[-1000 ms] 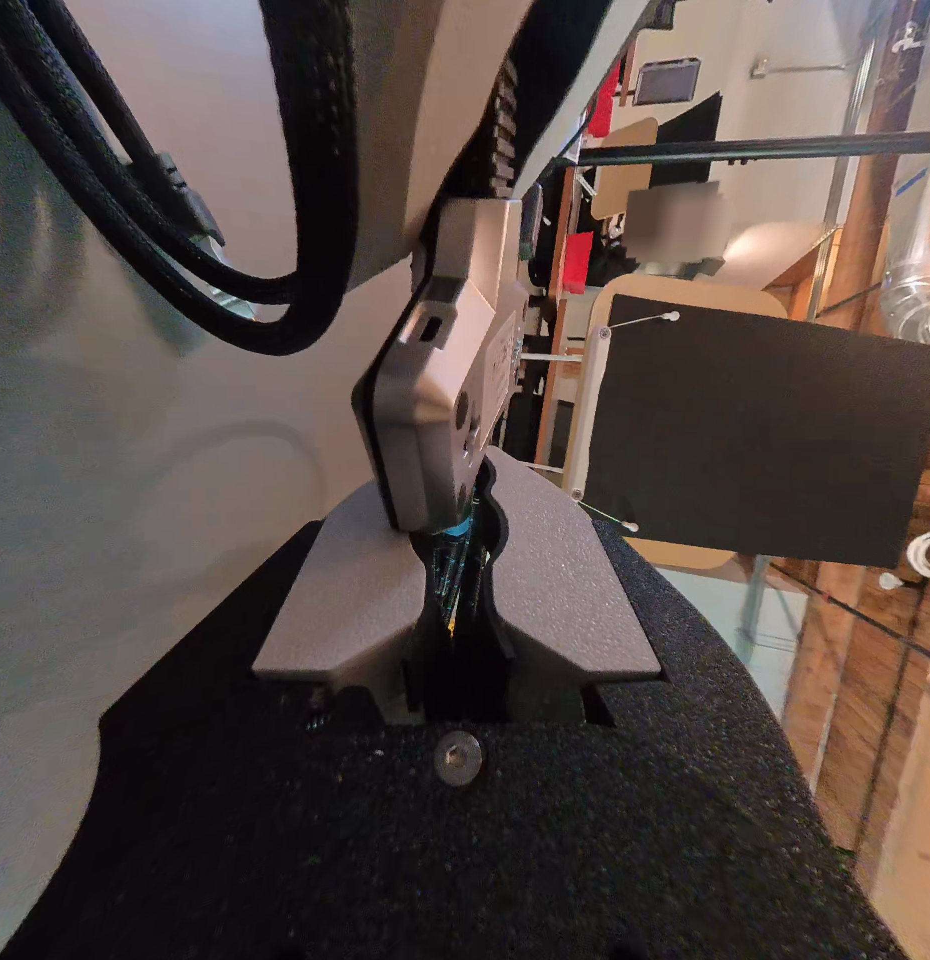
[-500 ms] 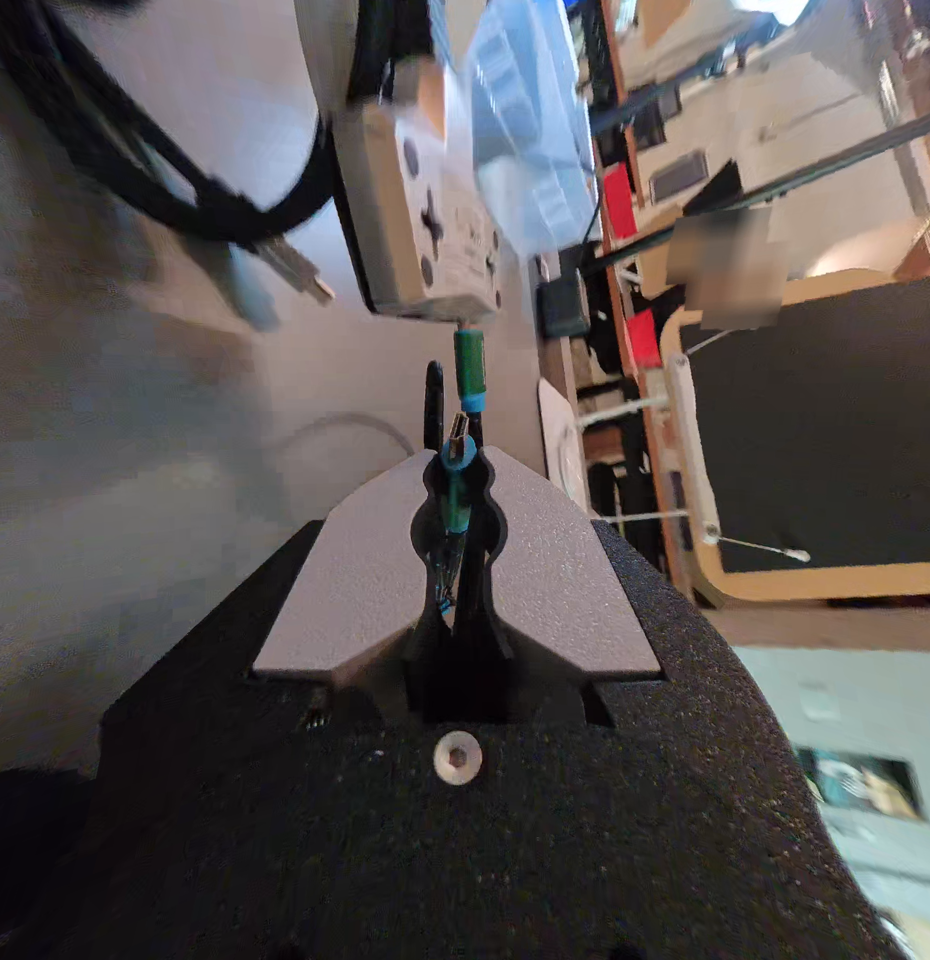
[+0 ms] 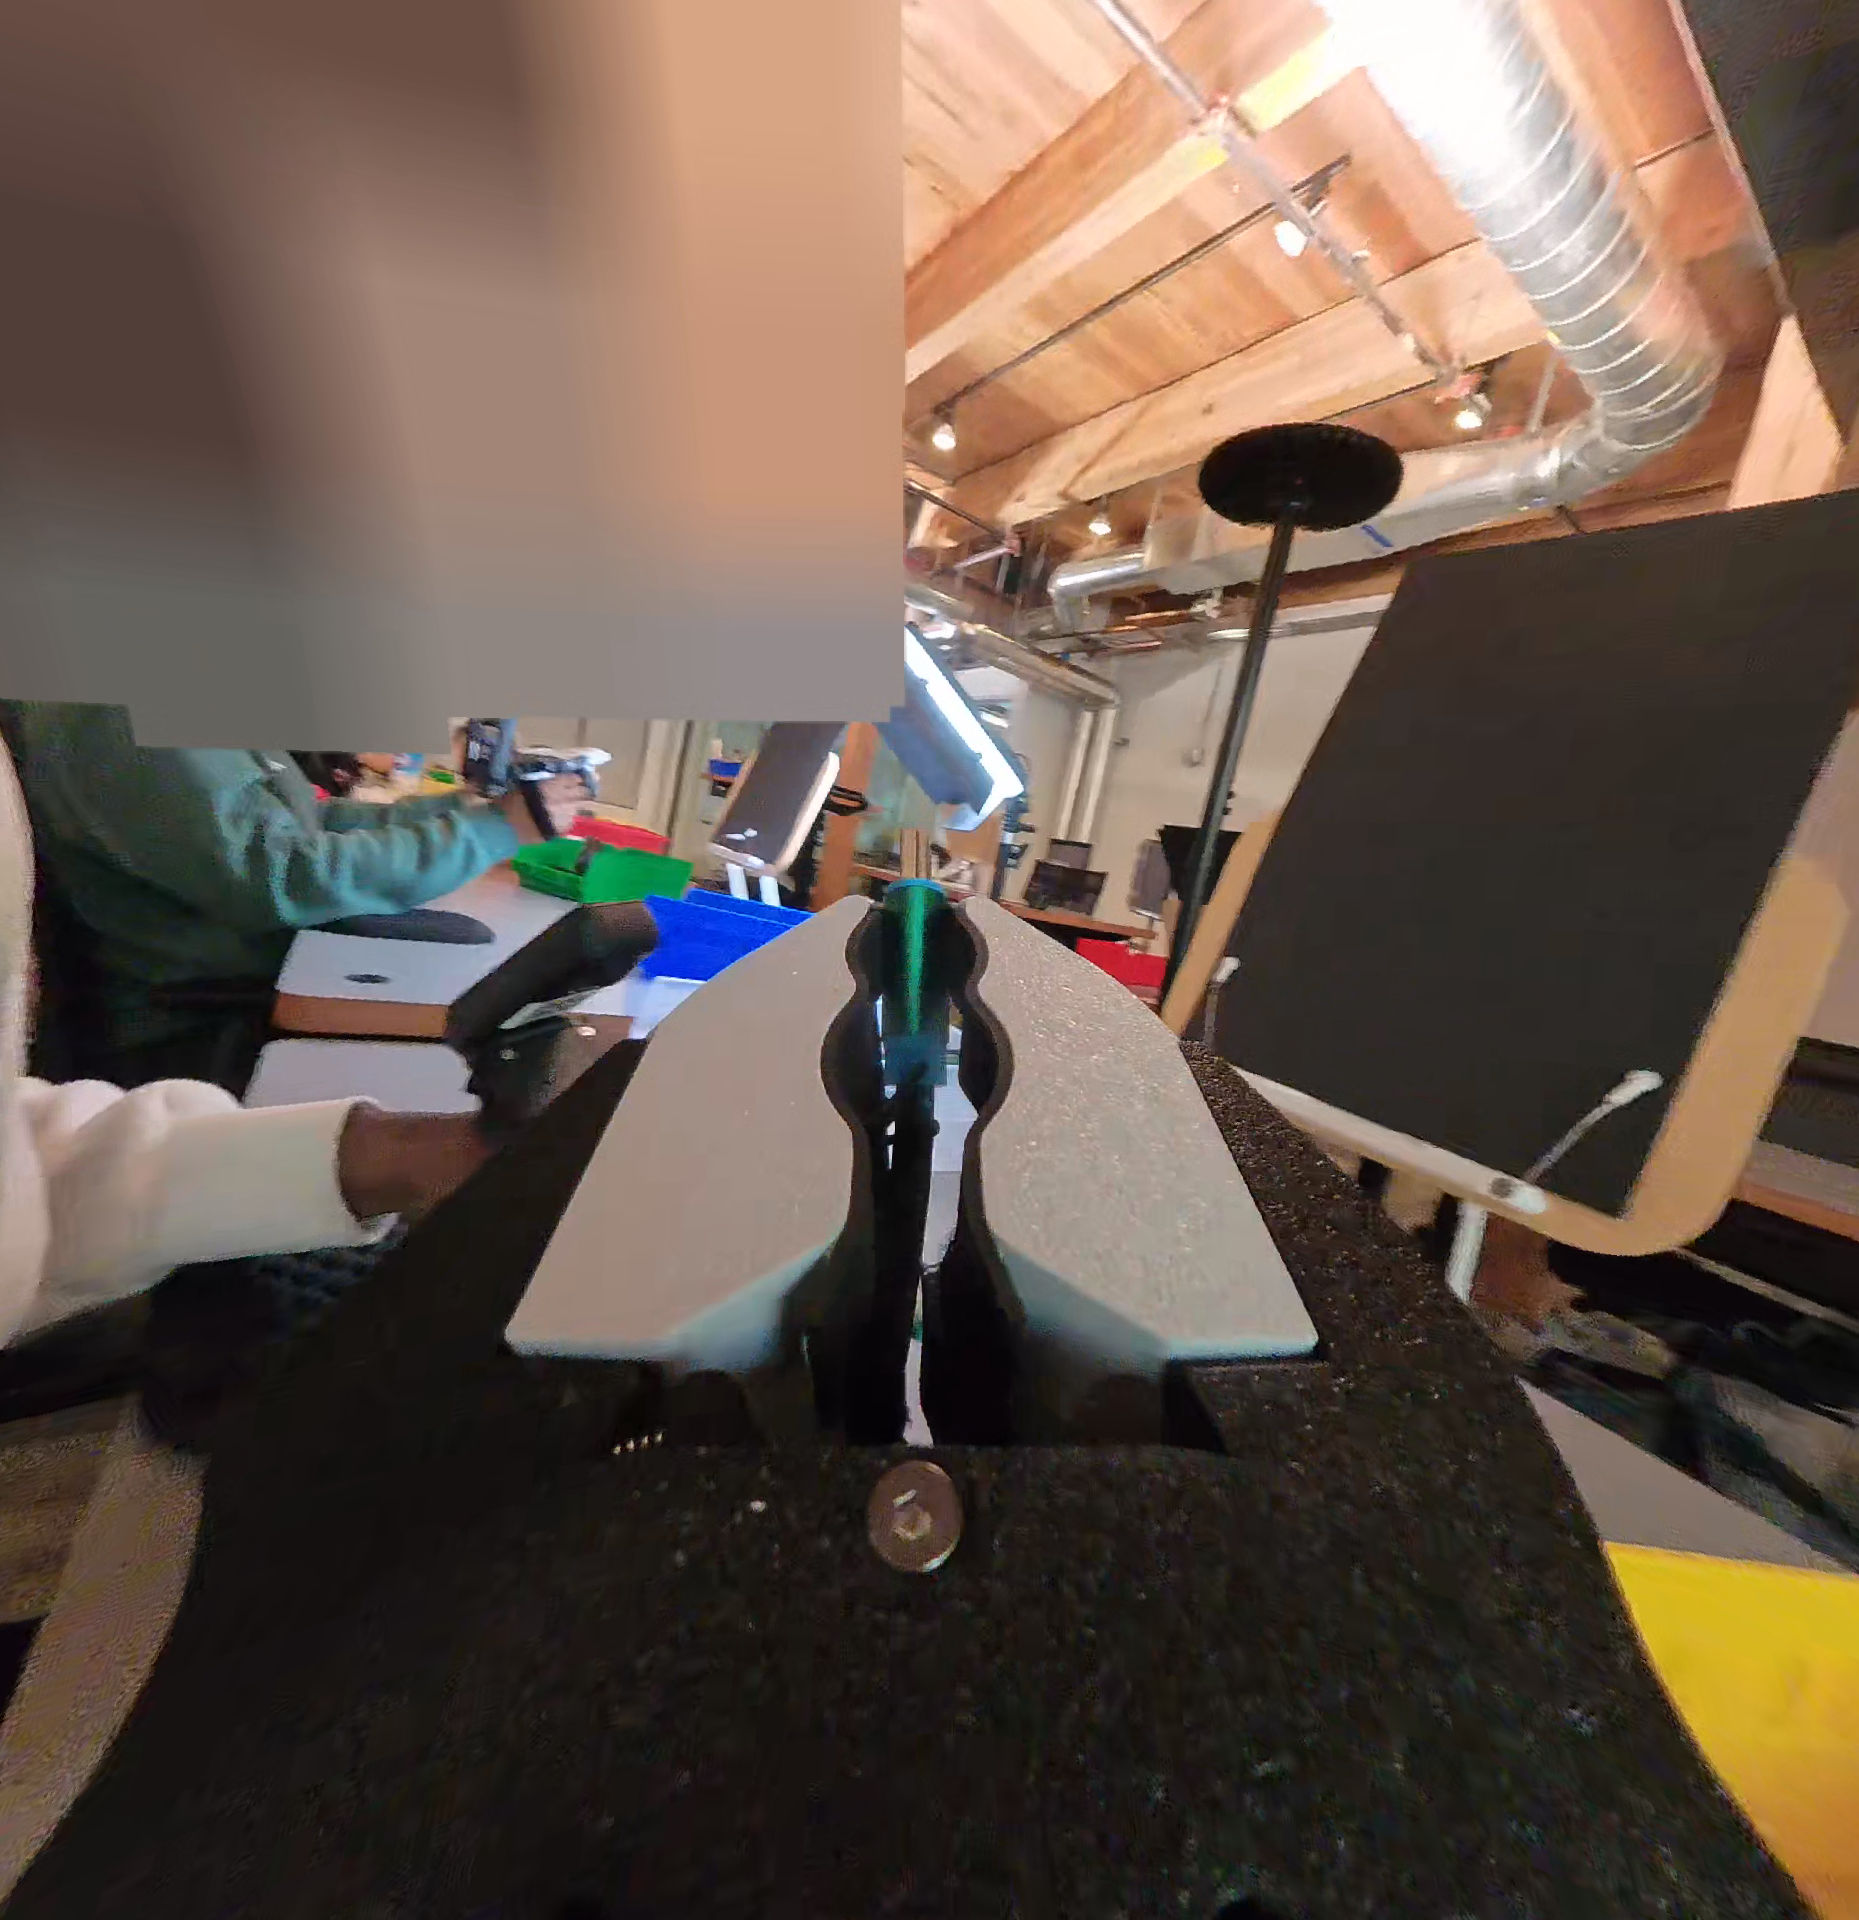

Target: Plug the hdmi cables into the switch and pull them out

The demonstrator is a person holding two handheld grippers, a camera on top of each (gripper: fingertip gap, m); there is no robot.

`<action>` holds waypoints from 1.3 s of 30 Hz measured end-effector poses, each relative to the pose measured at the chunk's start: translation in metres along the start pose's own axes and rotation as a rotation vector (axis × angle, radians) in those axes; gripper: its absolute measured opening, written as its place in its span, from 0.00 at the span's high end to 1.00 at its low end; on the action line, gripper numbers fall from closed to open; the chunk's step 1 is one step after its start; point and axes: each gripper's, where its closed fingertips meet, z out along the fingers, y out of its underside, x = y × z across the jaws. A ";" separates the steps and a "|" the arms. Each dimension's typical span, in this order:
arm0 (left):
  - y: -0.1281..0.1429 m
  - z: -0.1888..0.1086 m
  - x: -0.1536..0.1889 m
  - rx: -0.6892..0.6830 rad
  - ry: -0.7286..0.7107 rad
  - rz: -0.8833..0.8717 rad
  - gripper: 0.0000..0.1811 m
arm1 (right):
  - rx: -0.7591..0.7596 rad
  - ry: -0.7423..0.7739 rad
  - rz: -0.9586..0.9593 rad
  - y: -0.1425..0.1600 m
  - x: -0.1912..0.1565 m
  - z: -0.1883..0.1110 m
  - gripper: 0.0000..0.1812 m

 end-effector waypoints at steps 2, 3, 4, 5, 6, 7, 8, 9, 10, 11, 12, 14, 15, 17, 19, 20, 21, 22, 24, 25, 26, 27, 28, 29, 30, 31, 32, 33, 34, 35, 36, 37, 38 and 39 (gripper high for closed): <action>-0.003 -0.001 0.001 0.026 -0.004 0.025 0.89 | -0.074 0.120 -0.116 -0.014 0.028 -0.002 0.93; -0.004 -0.001 0.001 0.038 -0.010 0.036 0.89 | -0.136 0.197 -0.186 -0.016 0.046 -0.005 0.94; -0.006 -0.002 0.001 0.050 -0.016 0.047 0.89 | -0.215 0.274 -0.256 -0.013 0.066 -0.008 0.94; -0.008 -0.002 0.002 0.062 -0.024 0.060 0.89 | -0.304 0.339 -0.324 -0.006 0.085 -0.013 0.94; -0.009 -0.002 0.002 0.074 -0.032 0.075 0.89 | -0.396 0.388 -0.392 0.004 0.103 -0.019 0.94; -0.011 -0.003 0.002 0.084 -0.038 0.089 0.89 | -0.488 0.433 -0.460 0.017 0.121 -0.025 0.93; -0.012 -0.003 0.002 0.093 -0.043 0.101 0.89 | -0.572 0.468 -0.530 0.031 0.137 -0.031 0.93; -0.013 -0.003 0.002 0.099 -0.043 0.107 0.89 | -0.641 0.489 -0.618 0.042 0.151 -0.035 0.93; -0.013 -0.003 0.003 0.105 -0.040 0.107 0.89 | -0.691 0.492 -0.711 0.054 0.161 -0.037 0.93; -0.013 -0.003 0.003 0.109 -0.036 0.103 0.89 | -0.738 0.482 -0.800 0.067 0.170 -0.037 0.93; -0.013 -0.003 0.003 0.113 -0.033 0.101 0.89 | -0.801 0.460 -0.868 0.083 0.178 -0.039 0.93; -0.013 -0.004 0.002 0.120 -0.038 0.097 0.89 | -0.977 0.388 -0.887 0.124 0.185 -0.049 0.89; -0.013 -0.004 0.002 0.123 -0.042 0.098 0.89 | -1.034 0.360 -0.854 0.139 0.185 -0.053 0.82; -0.013 -0.005 0.001 0.129 -0.047 0.100 0.89 | -1.032 0.338 -0.785 0.149 0.180 -0.054 0.75; -0.013 -0.005 0.001 0.130 -0.045 0.098 0.89 | -0.961 0.349 -0.737 0.139 0.173 -0.052 0.74; -0.013 -0.004 0.001 0.130 -0.042 0.097 0.89 | -0.923 0.361 -0.719 0.130 0.170 -0.051 0.74; -0.013 -0.004 0.001 0.128 -0.040 0.098 0.89 | -0.885 0.377 -0.702 0.119 0.167 -0.049 0.75; -0.013 -0.003 0.002 0.126 -0.039 0.101 0.89 | -0.840 0.381 -0.683 0.107 0.160 -0.046 0.75; -0.014 -0.003 0.003 0.122 -0.040 0.112 0.89 | -0.719 0.347 -0.632 0.079 0.137 -0.030 0.76; -0.014 -0.002 0.004 0.118 -0.042 0.123 0.89 | -0.645 0.301 -0.600 0.066 0.119 -0.019 0.76; -0.014 -0.002 0.005 0.112 -0.045 0.138 0.89 | -0.574 0.233 -0.568 0.055 0.098 -0.006 0.76; -0.014 -0.002 0.006 0.103 -0.046 0.155 0.89 | -0.528 0.148 -0.542 0.049 0.075 0.005 0.79; -0.013 -0.001 0.007 0.091 -0.046 0.168 0.89 | -0.525 0.042 -0.522 0.049 0.051 0.014 0.81; -0.013 0.000 0.009 0.075 -0.047 0.178 0.89 | -0.561 -0.076 -0.499 0.055 0.027 0.020 0.81; -0.012 0.001 0.010 0.058 -0.051 0.185 0.89 | -0.627 -0.191 -0.469 0.067 0.004 0.022 0.78; -0.012 0.002 0.011 0.043 -0.055 0.190 0.89 | -0.706 -0.284 -0.442 0.082 -0.015 0.022 0.74; -0.013 0.002 0.012 0.032 -0.056 0.191 0.89 | -0.781 -0.338 -0.447 0.096 -0.027 0.022 0.72; -0.014 0.003 0.014 0.026 -0.050 0.184 0.89 | -0.842 -0.362 -0.500 0.112 -0.033 0.023 0.72; -0.015 0.004 0.017 0.027 -0.036 0.168 0.89 | -0.900 -0.373 -0.603 0.129 -0.035 0.023 0.72; -0.016 0.005 0.021 0.034 -0.012 0.143 0.89 | -0.944 -0.367 -0.738 0.146 -0.031 0.023 0.71; -0.018 0.005 0.025 0.047 0.021 0.111 0.89 | -0.974 -0.351 -0.889 0.159 -0.026 0.023 0.71; -0.019 0.006 0.029 0.052 0.048 0.079 0.89 | -0.987 -0.338 -1.041 0.170 -0.020 0.023 0.72; -0.017 0.006 0.031 0.047 0.066 0.057 0.89 | -0.981 -0.319 -1.191 0.176 -0.014 0.025 0.72; -0.015 0.007 0.032 0.041 0.079 0.044 0.89 | -0.963 -0.318 -1.303 0.181 -0.013 0.025 0.73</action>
